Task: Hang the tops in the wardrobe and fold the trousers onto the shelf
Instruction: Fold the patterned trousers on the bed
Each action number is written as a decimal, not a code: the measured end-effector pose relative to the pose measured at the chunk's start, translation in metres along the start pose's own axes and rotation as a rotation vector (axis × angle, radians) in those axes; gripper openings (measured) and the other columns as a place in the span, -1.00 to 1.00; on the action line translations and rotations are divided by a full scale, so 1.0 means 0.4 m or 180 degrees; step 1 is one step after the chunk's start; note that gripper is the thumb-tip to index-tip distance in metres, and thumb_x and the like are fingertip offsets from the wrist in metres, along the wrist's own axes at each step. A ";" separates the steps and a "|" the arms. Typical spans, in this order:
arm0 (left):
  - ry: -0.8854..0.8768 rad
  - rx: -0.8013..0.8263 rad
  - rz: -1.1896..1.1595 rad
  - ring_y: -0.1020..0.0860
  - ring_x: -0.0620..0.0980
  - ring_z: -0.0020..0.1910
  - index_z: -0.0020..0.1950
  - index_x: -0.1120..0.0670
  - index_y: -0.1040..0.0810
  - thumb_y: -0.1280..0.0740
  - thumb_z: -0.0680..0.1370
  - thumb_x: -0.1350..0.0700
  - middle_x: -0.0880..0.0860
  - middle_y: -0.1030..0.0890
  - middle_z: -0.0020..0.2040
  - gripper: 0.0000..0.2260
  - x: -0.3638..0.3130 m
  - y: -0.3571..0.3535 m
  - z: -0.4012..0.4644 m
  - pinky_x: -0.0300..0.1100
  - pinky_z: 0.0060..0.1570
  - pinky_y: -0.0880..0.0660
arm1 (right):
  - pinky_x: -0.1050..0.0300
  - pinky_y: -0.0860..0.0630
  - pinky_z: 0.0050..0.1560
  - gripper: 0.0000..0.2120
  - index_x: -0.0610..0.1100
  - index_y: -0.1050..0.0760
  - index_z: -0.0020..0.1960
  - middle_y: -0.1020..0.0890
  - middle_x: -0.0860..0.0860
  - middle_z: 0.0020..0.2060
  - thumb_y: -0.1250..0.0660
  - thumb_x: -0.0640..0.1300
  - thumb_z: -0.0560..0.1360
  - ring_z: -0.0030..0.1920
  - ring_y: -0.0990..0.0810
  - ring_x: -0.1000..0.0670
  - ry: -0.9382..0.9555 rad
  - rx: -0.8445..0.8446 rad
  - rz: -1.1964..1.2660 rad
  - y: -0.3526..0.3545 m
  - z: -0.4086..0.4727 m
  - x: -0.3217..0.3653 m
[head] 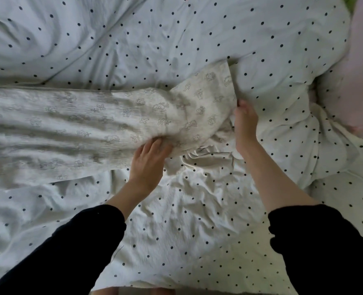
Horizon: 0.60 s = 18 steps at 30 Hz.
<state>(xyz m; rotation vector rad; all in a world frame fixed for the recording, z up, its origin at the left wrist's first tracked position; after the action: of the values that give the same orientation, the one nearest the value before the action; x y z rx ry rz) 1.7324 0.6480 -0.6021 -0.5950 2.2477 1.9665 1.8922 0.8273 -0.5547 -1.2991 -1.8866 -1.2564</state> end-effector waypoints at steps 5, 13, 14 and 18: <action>-0.0053 0.0015 -0.0129 -0.54 0.17 0.20 0.15 0.09 -0.58 -0.45 0.29 0.42 0.14 -0.57 0.16 -0.52 0.017 -0.003 -0.006 0.06 0.09 -0.50 | 0.31 -0.52 -0.35 -0.78 -0.18 -0.49 0.10 -0.60 -0.03 -0.08 -0.30 -0.29 0.45 -0.16 -0.60 0.03 -0.0081 0.1080 -0.0310 -0.005 0.009 -0.002; 0.0138 -0.0067 -0.0172 -0.49 0.22 0.24 0.31 0.13 -0.47 -0.38 0.36 0.42 0.19 -0.52 0.24 -0.47 0.026 0.013 -0.014 0.17 0.13 -0.48 | 0.25 -0.23 -0.45 -0.71 -0.22 -0.42 -0.36 -0.33 0.05 -0.51 -0.33 -0.09 0.46 -0.50 -0.29 0.10 -0.0258 0.0103 -0.0642 0.071 0.025 -0.026; 0.0205 0.0046 -0.0102 -0.41 0.22 0.33 0.39 0.11 -0.39 -0.36 0.40 0.38 0.19 -0.45 0.32 -0.44 0.028 0.012 -0.019 0.23 0.21 -0.41 | 0.23 -0.22 -0.42 -0.73 -0.23 -0.44 -0.30 -0.35 0.03 -0.46 -0.31 -0.06 0.47 -0.44 -0.30 0.06 -0.0417 0.0068 -0.0709 0.071 0.026 -0.041; 0.0316 0.0588 0.0077 0.05 0.14 0.53 0.55 -0.04 0.03 -0.24 0.57 0.02 0.12 0.03 0.56 -0.36 0.048 -0.007 -0.056 0.21 0.42 0.10 | 0.17 -0.28 -0.30 -0.60 -0.35 -0.47 -0.01 -0.40 -0.09 -0.26 -0.20 0.03 0.57 -0.24 -0.36 -0.01 -0.0552 0.0433 -0.0752 0.041 0.012 -0.097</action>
<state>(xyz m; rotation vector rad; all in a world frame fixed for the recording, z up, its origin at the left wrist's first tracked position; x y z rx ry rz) 1.7196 0.6216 -0.6074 -0.6592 2.4712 1.7490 1.9232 0.8169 -0.5817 -1.1729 -2.2611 -1.1335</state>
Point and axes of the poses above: each hand's wrist, its own z-axis towards the middle knuckle, its own y-axis out of the back of the hand, x = y × z, the point moved 4 cm from there along z, towards the middle knuckle
